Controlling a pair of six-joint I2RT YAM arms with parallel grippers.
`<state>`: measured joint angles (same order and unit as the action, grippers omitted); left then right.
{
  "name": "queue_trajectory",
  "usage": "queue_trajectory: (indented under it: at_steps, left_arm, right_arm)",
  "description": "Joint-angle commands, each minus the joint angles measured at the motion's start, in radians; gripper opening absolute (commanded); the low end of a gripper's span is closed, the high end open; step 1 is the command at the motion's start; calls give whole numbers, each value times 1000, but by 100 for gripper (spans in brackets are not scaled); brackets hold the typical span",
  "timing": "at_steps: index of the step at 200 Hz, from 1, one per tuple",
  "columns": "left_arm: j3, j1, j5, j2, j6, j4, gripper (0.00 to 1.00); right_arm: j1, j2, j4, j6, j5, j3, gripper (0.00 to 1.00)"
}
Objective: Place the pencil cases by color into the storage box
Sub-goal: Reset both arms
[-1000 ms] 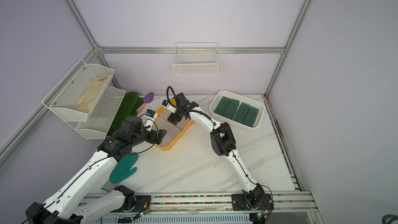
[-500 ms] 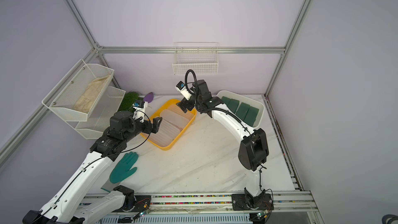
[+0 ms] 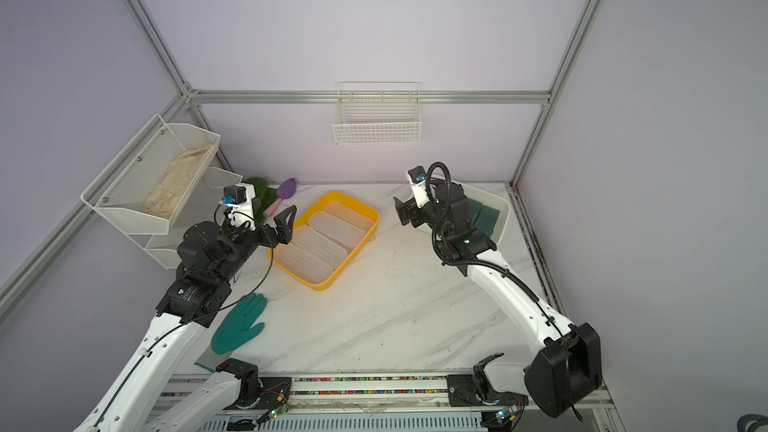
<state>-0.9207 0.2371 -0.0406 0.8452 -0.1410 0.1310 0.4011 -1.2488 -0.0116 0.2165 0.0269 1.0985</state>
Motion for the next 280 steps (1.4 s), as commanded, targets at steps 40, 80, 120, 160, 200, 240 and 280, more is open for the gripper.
queue_trajectory:
  at_steps: [40, 80, 120, 160, 200, 240, 280]
  left_arm:
    - [243, -105, 23, -27, -9, -238, 100]
    - [332, -188, 67, 43, -57, -359, 100]
    - [351, -224, 130, 183, -48, -415, 100]
    - [388, -283, 175, 272, -56, -464, 100]
    - [451, -315, 154, 338, 0, -586, 100]
    - [488, -365, 118, 455, -26, -711, 100]
    - [482, -375, 110, 559, -15, -800, 100]
  right_arm:
    - [-99, 140, 273, -78, 113, -259, 97]
    - [-159, 102, 385, -131, 107, -376, 97]
    - [-260, 75, 495, -183, 67, -507, 97]
    - [-324, -66, 619, -210, 23, -552, 97]
    - [-339, -162, 704, -207, 19, -572, 97]
    - [-344, -245, 785, -209, 27, -590, 97]
    - [-344, -318, 850, -206, 38, -602, 97]
